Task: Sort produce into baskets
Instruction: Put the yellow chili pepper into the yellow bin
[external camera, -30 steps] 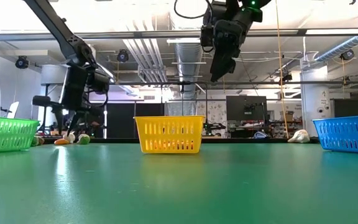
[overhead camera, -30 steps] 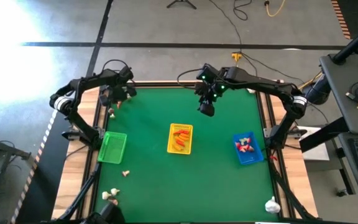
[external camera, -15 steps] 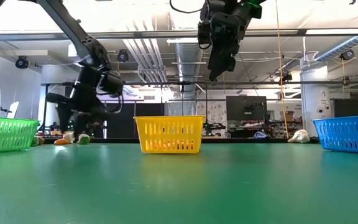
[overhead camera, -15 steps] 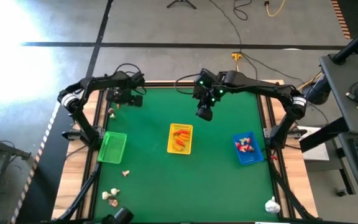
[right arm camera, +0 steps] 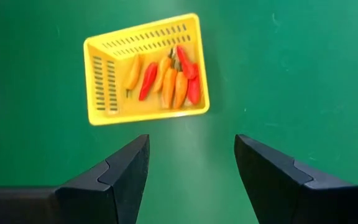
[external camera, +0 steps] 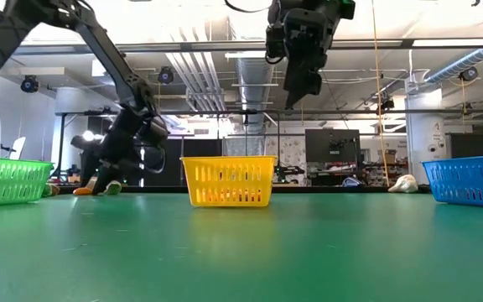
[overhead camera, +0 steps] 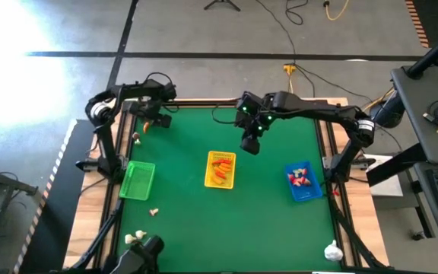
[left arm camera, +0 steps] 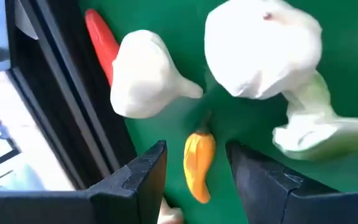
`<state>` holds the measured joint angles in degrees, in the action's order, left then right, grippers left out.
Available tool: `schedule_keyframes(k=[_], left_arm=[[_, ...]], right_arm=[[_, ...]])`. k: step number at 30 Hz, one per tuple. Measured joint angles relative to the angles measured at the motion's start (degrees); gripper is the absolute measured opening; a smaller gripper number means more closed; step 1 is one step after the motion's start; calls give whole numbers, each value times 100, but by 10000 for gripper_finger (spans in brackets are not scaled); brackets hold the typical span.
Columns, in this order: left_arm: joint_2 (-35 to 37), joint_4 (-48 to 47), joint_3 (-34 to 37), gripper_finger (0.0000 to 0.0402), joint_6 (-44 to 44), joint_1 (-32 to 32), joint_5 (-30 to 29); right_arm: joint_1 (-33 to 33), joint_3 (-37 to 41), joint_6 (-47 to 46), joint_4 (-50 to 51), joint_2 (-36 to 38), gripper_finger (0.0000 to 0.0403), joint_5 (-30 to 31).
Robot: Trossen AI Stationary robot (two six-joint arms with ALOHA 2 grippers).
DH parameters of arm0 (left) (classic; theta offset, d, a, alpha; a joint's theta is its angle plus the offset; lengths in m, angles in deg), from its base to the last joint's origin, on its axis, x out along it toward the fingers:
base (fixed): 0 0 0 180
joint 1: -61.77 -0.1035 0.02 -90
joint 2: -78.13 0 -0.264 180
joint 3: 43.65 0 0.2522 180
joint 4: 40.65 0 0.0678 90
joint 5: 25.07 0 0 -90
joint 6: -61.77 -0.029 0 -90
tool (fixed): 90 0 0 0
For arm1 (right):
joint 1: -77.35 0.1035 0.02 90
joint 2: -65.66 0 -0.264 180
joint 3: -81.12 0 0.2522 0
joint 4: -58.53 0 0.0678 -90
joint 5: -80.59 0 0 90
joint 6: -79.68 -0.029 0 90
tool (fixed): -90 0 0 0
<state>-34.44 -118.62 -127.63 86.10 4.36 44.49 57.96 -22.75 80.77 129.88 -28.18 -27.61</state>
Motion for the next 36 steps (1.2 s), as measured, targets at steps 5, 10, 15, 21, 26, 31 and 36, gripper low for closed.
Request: schedule_keyframes(k=[5, 10, 15, 21, 26, 31, 36], left_arm=[[-393, -252, -352, 144, -82, -2, 274], [-491, -214, -297, 75, -157, 26, 476], [-357, -151, -225, 11, -209, 24, 555], [92, -322, -302, 7, -475, 263, 856], [1054, -375, -312, 3, -833, 871, 1168], [1966, 79, -295, 3, -1154, 1955, 1809], [2623, 1967, 8, 2, -1922, 3280, 2414]], right_arm=[[2, 31, -56, 102, 4, 226, 13], [2, 68, -73, 152, 81, 226, 32], [-10, 168, -108, 50, 171, 226, 164], [-12, 173, -65, -102, 229, 226, 239], [0, 173, -1, -113, 244, 226, 326], [102, 175, -181, -112, 401, 226, 415], [426, 174, -1365, 84, 801, 226, 1184]])
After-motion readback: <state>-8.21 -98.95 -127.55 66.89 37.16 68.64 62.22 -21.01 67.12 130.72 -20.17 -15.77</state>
